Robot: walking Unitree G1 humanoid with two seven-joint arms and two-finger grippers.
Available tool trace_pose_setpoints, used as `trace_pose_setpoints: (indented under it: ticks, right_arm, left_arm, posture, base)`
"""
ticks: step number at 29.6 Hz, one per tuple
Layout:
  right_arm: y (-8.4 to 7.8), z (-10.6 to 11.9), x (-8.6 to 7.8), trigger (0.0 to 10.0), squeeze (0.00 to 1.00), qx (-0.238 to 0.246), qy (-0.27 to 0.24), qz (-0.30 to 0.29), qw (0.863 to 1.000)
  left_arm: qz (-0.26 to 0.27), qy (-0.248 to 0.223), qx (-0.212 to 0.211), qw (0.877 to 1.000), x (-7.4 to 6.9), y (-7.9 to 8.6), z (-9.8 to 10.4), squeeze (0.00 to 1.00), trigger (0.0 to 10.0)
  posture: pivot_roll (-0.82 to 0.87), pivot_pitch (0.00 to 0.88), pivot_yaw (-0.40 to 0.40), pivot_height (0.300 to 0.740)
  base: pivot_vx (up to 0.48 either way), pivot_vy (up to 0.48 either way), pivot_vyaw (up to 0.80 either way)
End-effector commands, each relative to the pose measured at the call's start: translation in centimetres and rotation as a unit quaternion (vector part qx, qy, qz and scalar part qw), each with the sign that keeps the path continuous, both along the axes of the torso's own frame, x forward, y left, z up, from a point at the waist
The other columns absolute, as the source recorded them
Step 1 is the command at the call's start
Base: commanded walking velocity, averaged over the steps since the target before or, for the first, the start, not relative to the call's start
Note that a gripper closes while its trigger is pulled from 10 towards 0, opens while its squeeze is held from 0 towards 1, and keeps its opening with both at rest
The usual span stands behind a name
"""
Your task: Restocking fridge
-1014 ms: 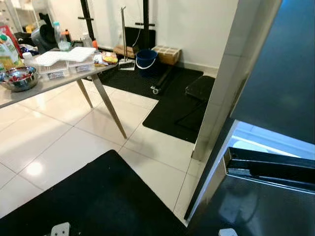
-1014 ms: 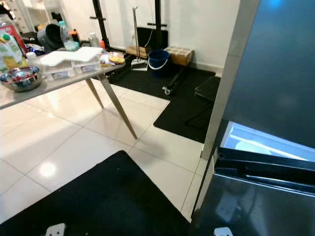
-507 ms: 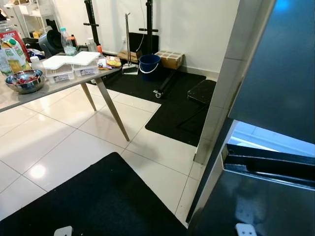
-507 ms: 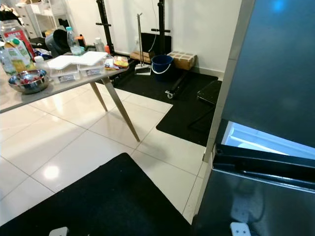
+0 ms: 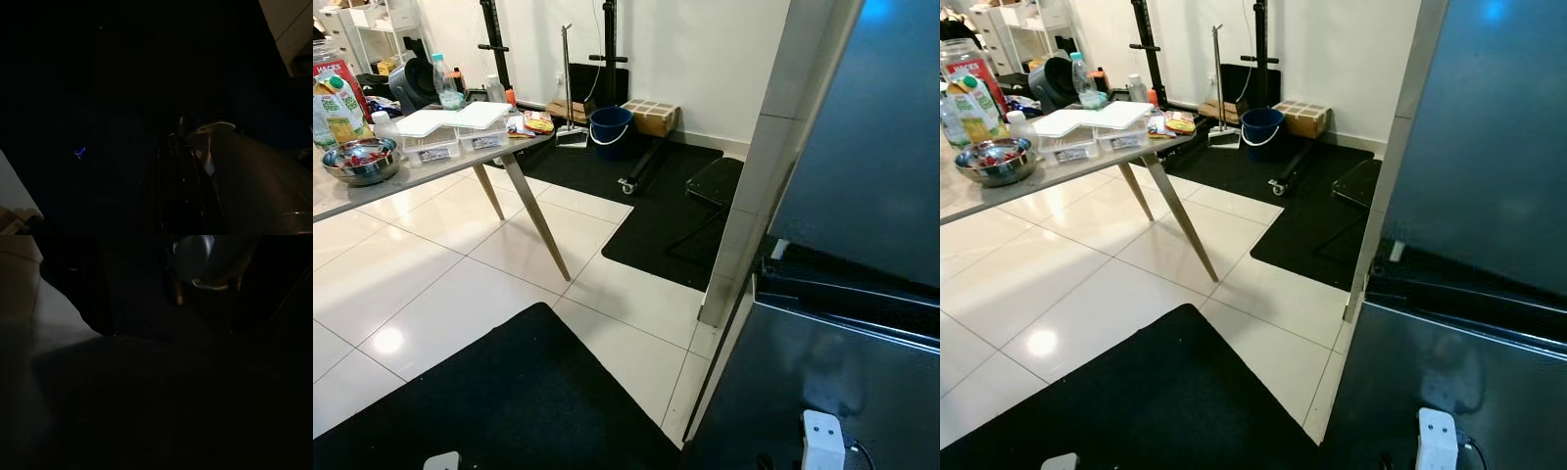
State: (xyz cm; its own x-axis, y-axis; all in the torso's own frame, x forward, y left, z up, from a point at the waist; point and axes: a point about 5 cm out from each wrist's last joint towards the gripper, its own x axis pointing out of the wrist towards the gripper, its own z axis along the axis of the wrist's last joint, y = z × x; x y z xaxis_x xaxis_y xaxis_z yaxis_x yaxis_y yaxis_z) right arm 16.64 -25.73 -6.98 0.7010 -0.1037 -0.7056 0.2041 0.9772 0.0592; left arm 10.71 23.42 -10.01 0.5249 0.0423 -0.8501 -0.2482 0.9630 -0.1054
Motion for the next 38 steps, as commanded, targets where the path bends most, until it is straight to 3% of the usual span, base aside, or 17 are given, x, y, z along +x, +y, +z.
trace_pose_setpoints:
  ticks: [1,3,18,30,38]
  right_arm:
    - [0.1,0.6,1.1,10.0,0.0,0.001,-0.027,-0.003,1.0]
    - [0.2,1.3,2.3,10.0,0.0,0.005,-0.054,0.004,0.998]
    - [0.3,2.2,3.5,10.0,0.0,0.02,-0.105,-0.006,0.994]
    - [0.9,3.6,5.9,10.0,0.0,0.026,-0.146,0.003,0.989]
    - [1.0,3.9,6.4,10.0,0.0,0.028,-0.156,0.007,0.987]
  left_arm:
    - [-0.007,0.005,-0.005,1.0,-0.2,-0.5,-0.2,0.0,10.0]
    - [-0.008,0.004,-0.005,1.0,-0.2,-0.5,-0.2,0.0,10.0]
    - [-0.014,0.005,-0.008,1.0,-0.2,-0.7,-0.2,0.0,10.0]
    - [-0.02,0.004,-0.01,1.0,-0.1,-0.9,-0.2,0.0,10.0]
    - [-0.023,0.004,-0.01,1.0,-0.1,-0.9,-0.2,0.0,10.0]
  posture:
    - [-0.06,0.0,-0.003,0.74]
    - [-0.06,0.0,-0.003,0.74]
    - [-0.06,0.0,-0.004,0.74]
    - [-0.06,0.0,-0.004,0.74]
    - [-0.06,0.0,-0.005,0.74]
  base:
    - [0.0,0.0,0.0]
    - [0.0,0.0,0.0]
    - [0.0,0.0,0.0]
    - [0.0,0.0,0.0]
    - [0.0,0.0,0.0]
